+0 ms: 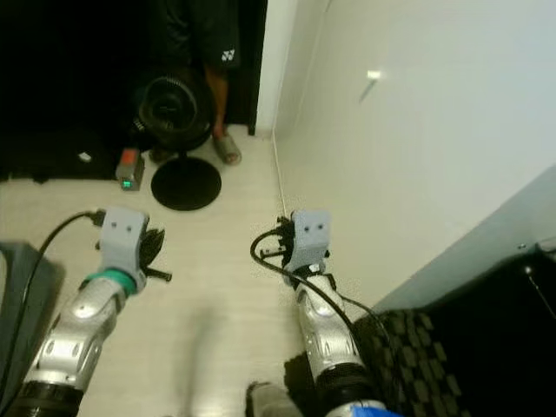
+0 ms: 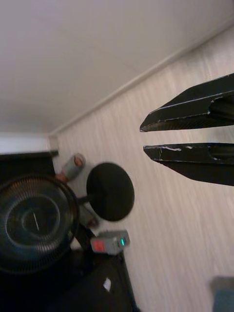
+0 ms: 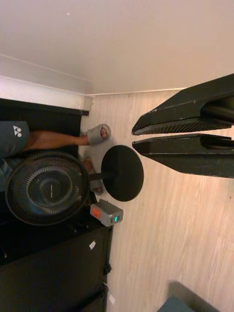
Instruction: Clean up the room
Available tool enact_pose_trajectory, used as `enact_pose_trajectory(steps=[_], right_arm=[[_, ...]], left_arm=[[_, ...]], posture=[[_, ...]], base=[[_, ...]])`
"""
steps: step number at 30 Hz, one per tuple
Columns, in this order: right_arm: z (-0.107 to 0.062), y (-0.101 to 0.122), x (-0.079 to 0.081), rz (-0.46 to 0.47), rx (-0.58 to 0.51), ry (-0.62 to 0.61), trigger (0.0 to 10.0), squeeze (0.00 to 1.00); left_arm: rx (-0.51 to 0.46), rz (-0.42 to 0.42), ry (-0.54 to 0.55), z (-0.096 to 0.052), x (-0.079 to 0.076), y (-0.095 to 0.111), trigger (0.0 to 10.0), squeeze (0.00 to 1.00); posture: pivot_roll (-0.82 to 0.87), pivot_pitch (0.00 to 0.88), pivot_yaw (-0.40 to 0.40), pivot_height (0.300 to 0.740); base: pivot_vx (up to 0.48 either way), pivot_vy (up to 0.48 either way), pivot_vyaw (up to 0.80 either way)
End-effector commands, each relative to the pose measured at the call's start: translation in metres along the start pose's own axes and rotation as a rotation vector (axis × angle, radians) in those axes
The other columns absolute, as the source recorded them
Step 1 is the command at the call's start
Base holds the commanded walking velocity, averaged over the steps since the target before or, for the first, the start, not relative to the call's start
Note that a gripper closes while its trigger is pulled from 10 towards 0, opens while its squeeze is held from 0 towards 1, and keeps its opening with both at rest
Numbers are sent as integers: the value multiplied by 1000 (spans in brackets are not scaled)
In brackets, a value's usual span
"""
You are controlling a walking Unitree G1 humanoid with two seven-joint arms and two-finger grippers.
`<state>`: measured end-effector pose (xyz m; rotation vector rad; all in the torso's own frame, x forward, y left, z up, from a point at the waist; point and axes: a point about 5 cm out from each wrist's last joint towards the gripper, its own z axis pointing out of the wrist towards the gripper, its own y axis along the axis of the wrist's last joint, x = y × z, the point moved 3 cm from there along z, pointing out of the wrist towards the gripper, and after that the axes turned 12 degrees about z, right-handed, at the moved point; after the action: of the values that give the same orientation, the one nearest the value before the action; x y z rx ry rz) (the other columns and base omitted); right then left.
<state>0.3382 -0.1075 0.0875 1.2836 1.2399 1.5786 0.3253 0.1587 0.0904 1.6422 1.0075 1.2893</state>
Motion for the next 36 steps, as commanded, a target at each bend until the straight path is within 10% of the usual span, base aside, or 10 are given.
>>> enact_pose_trajectory(steps=[1,36], right_arm=[[-1,-2,-3,-6,4,-10,10000,0],[-3,-3,0,-42,3,4,10000,0]], left_arm=[[8,12,-10,0,-4,-3,10000,0],[17,18,-4,-1,-4,-7,10000,0]], posture=[[1,82,2,740],[-1,84,1,740]], base=[[480,0,0],[411,0,181]])
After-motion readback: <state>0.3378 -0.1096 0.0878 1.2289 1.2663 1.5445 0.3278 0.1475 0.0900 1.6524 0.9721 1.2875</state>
